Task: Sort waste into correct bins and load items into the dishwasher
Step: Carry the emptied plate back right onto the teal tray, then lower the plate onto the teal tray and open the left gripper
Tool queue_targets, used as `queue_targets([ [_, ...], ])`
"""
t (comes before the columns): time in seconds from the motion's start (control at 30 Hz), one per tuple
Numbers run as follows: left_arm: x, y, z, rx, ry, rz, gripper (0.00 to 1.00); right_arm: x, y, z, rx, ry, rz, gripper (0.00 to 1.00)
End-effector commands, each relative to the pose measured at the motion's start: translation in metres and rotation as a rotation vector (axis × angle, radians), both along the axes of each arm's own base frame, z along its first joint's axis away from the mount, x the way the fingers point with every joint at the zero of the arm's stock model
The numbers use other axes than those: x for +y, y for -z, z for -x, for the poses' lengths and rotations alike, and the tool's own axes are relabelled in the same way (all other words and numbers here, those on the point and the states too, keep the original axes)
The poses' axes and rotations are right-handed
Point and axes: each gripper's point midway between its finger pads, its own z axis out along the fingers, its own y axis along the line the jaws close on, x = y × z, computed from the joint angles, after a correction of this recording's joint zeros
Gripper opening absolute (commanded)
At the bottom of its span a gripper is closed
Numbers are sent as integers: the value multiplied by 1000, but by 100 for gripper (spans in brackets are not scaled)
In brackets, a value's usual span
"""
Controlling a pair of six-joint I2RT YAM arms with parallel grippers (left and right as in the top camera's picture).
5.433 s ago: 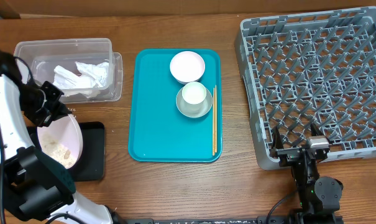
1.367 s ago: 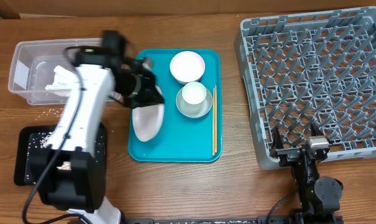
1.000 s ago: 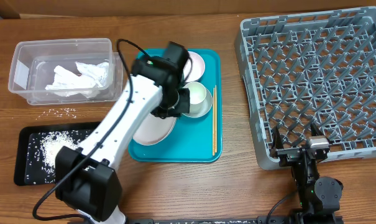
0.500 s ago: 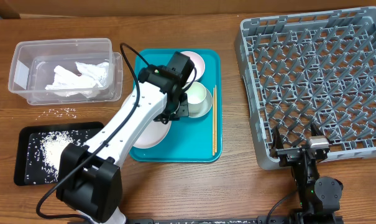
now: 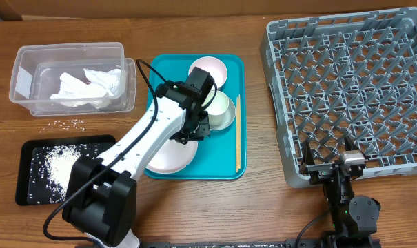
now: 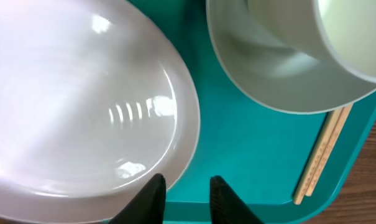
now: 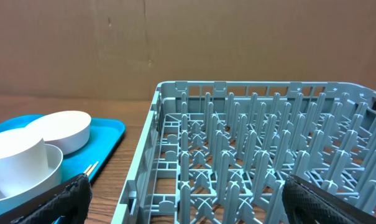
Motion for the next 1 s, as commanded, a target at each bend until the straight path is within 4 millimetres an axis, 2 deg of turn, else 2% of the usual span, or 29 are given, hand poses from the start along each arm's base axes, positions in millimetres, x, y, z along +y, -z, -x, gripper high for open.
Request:
queue_targets([
  [0.0,-5,-10,2,-14,3,26,29,-1,1,0,-7,10,1,100],
  [0.1,-5,-25,-4,-30,-5,34,29,-1,1,0,-8,9,1,100],
  [0.17,-4,-42,-12,-49,-18,44,29,-1,1,0,-8,9,1,100],
  [0.27,9,-74,-26,-95,-49,27,30,-1,1,0,-7,9,1,100],
  [0.37,37,-107,-40,-154,-111,-31,35,-1,1,0,-8,10,1,100],
  [0.43,65,-130,-48,-191,-173,-80,38,-1,1,0,-7,10,1,100],
  [0.53,99,-148,-52,-203,-258,-104,38,-1,1,0,-8,9,1,100],
  [0.57,111,-151,-52,-198,-291,-108,34,-1,1,0,-7,9,1,100],
  [0.63,129,-150,-50,-180,-338,-116,21,-1,1,0,-7,9,1,100],
  [0.7,142,-142,-45,-139,-372,-125,4,-1,1,0,-7,10,1,100],
  [0.83,141,-114,-31,-36,-372,-116,4,-1,1,0,-7,9,1,100],
  [0.97,114,-74,-18,49,-319,-66,4,-1,1,0,-7,9,1,100],
])
